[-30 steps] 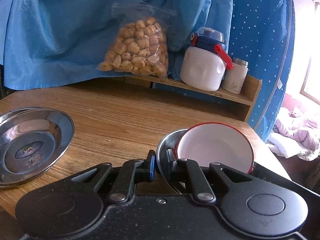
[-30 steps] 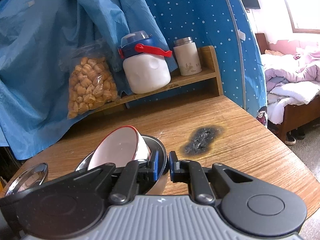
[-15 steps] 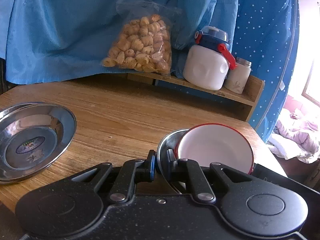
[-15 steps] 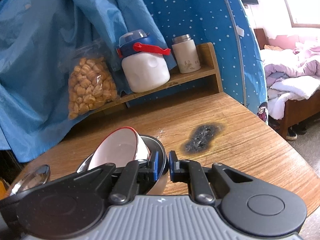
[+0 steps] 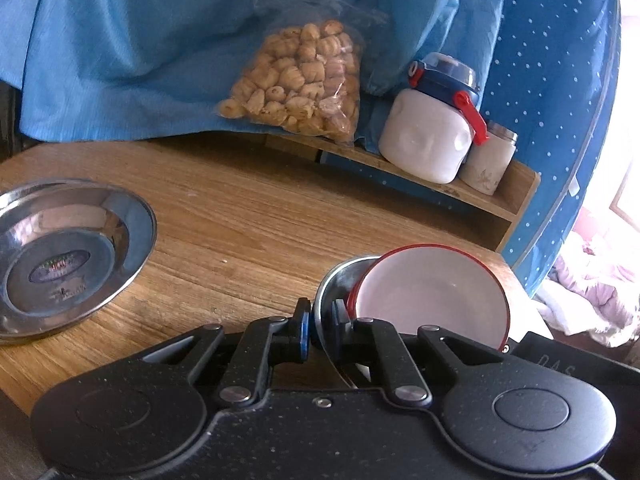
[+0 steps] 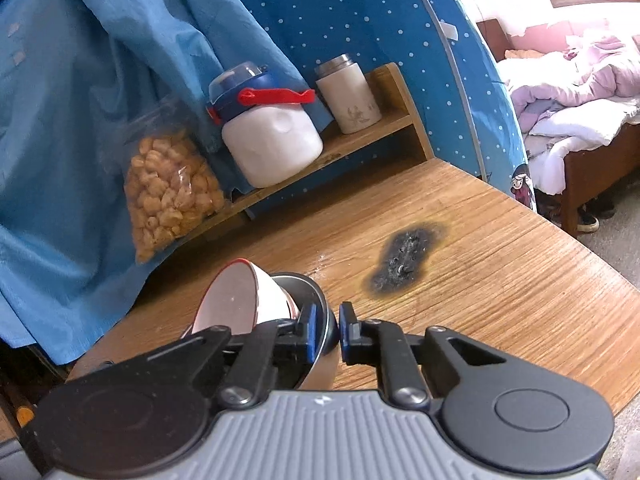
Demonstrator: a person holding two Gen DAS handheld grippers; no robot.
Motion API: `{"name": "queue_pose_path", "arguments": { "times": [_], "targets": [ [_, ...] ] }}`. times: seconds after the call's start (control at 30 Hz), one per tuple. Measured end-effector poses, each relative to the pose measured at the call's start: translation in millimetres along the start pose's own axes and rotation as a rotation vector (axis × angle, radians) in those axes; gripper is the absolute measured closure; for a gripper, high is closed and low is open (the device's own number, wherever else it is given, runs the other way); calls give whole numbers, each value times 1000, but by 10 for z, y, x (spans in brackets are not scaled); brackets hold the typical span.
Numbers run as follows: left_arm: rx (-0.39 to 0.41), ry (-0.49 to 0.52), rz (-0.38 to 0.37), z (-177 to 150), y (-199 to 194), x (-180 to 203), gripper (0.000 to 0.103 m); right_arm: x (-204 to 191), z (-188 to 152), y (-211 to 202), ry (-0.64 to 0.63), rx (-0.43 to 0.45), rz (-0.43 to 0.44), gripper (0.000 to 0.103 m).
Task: Organize plates and bowls
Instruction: 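Lift the whole stack with both tools and carry it across the table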
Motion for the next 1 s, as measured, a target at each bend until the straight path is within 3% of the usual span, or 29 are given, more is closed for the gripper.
{"name": "queue_pose_path", "arguments": {
  "times": [0.3,0.67,0.87,1.0],
  "targets": [
    [-14,-42,-21,-2,-31,-78,95,-24,-17,-45,40,6,16,88],
    [-13,-74,16,15,-103,-233,95,-157,-62,-27,45,-17,52,88],
    [8,-54,30,26,-123,-232,94,-173,-126,-2,32,-29,45,89],
    [-10,-99,17,26,-110,-265,93,-182,-123,5,19,-30,23,87]
  ]
}}
Point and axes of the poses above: each gripper's, at about its wrist camera, not at the fingertips, and y roughly the way its jaws point, x to its right, z to its top, the point moved 10 cm from there along y, roughly the way its jaws point
